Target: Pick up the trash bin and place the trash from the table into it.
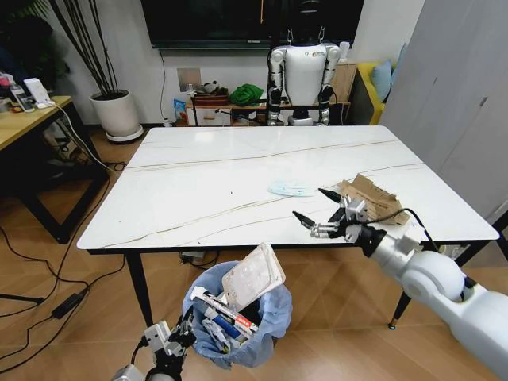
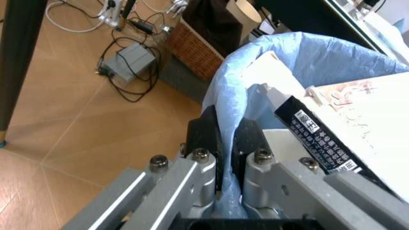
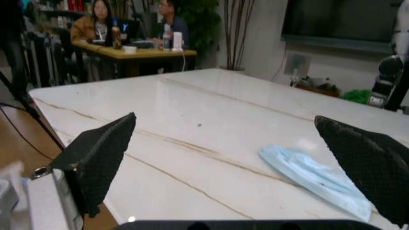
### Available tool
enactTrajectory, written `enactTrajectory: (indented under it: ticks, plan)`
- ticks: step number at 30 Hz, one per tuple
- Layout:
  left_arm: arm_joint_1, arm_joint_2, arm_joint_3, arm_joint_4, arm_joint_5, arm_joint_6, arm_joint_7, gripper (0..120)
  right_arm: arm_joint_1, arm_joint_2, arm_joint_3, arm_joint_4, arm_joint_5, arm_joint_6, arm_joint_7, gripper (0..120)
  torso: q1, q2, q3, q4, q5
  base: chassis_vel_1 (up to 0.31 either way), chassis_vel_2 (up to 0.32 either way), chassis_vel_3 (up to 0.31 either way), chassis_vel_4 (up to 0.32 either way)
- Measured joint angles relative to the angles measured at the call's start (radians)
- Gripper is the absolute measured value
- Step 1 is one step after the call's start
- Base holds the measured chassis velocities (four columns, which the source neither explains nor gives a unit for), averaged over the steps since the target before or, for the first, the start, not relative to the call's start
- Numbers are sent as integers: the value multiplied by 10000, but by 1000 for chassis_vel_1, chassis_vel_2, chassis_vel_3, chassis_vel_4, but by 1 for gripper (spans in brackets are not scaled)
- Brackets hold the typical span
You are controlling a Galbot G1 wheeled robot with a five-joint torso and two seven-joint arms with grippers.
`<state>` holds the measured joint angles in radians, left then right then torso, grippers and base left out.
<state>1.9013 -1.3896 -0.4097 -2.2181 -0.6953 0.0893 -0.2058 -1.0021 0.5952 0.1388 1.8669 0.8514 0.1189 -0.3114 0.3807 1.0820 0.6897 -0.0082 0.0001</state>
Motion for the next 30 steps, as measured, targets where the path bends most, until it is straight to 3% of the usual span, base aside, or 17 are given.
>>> enactTrajectory:
  ticks: [6,13,22,30]
  plan:
    - [-185,493,176,141,-269,81,-77,0,239,57,3,-1082,5,-248,-51,100,0,0,0,-8,0,0,0,0,0]
    - [-197,558,171,163,-316,88,-78,0,851,202,-304,-1901,4,-392,-109,100,0,0,-1,-6,0,0,0,0,0]
    - [-151,433,37,121,-321,93,-73,0,3446,726,-2216,-3325,12,-937,-329,100,1,-1,0,-1,-2,0,0,0,0]
    - [-128,381,-98,85,-374,93,-53,0,4893,1463,-3711,-4625,-56,-1225,-751,100,3,-1,0,-5,-1,0,0,0,0]
